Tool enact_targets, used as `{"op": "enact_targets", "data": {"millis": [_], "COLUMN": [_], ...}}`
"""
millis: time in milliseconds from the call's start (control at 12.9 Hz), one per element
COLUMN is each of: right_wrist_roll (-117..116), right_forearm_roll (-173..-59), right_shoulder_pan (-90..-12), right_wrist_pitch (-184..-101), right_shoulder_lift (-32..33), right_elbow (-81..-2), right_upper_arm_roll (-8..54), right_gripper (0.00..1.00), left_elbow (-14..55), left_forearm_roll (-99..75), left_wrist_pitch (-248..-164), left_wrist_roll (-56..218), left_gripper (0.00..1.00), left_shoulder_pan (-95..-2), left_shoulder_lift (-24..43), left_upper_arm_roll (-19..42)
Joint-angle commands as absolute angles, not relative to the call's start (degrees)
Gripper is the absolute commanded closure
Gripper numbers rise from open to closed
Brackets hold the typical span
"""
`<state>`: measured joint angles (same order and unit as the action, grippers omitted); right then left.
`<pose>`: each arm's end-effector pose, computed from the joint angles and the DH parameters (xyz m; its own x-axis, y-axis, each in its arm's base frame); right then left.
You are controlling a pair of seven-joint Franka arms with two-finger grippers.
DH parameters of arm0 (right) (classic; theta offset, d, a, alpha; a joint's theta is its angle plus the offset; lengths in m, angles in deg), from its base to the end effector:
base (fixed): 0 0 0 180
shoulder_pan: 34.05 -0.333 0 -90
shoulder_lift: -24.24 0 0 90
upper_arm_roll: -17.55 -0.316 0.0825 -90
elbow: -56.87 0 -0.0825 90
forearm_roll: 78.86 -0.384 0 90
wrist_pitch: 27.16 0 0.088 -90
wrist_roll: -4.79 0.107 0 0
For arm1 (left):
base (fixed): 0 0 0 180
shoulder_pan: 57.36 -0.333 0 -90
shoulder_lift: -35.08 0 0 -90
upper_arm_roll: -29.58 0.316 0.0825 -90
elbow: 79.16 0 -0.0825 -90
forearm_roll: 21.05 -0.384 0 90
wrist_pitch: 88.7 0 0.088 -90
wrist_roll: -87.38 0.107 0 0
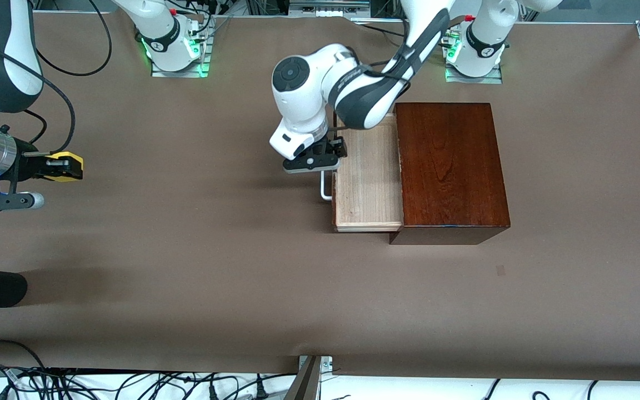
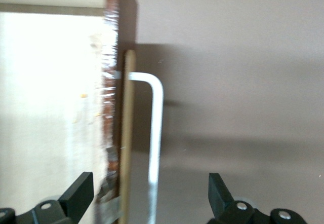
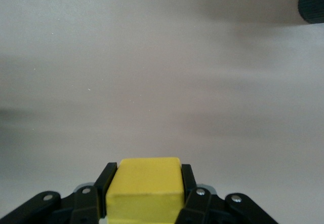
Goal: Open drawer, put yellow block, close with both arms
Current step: 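Grasp the white drawer handle with the left gripper and pull it open, then release the handle with the left gripper while the right gripper carries the cube over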
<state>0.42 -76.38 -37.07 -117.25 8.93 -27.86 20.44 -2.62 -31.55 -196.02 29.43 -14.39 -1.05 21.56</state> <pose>0.6237 0.0003 0.5100 0.9813 0.0778 -0.1762 0.0866 -0.9953 0.0426 0.4781 -0.5347 0.3563 0.9964 0.0805 0.0268 0.0832 -0.9891 -0.1211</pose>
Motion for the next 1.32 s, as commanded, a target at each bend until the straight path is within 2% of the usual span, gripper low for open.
{"op": "enact_targets", "data": {"millis": [0,310,543,776,1009,1241], "right_wrist_roll": [1.01,7.49,18.81,32.33,48.24,60.83], "right_forearm_roll": [-76.83,-78.42,-82.89,-83.34,-83.16,-82.38], "right_shoulder_pan": [-36.6,-37.82,-40.28,-40.64,-41.07,-47.99], "right_wrist_pitch": [-117.07,-116.98,-116.28,-116.1,-116.8,-118.39], "right_shoulder_lift": [8.94,9.03,9.03,9.21,8.77,5.96], "right_elbow": [-26.89,-26.54,-24.0,-23.02,-20.92,-18.89], "right_upper_arm_roll": [20.1,19.31,17.21,10.02,1.05,-1.79], "right_gripper": [0.98,0.98,0.98,0.98,0.98,0.98], "left_elbow": [-0.76,0.64,2.85,4.59,7.58,11.62], "left_forearm_roll": [-30.01,-24.84,-23.35,-20.26,-20.17,-20.08], "left_wrist_pitch": [-191.2,-186.79,-183.46,-179.77,-177.3,-177.12], "left_wrist_roll": [30.95,33.22,44.89,54.91,64.5,74.42], "left_gripper": [0.0,0.0,0.0,0.0,0.0,0.0], "left_shoulder_pan": [-17.62,-26.49,-33.08,-40.65,-43.65,-44.18], "left_shoulder_lift": [5.17,12.73,18.27,23.19,28.38,32.87], "left_upper_arm_roll": [19.14,17.63,17.63,18.15,22.8,29.48]}}
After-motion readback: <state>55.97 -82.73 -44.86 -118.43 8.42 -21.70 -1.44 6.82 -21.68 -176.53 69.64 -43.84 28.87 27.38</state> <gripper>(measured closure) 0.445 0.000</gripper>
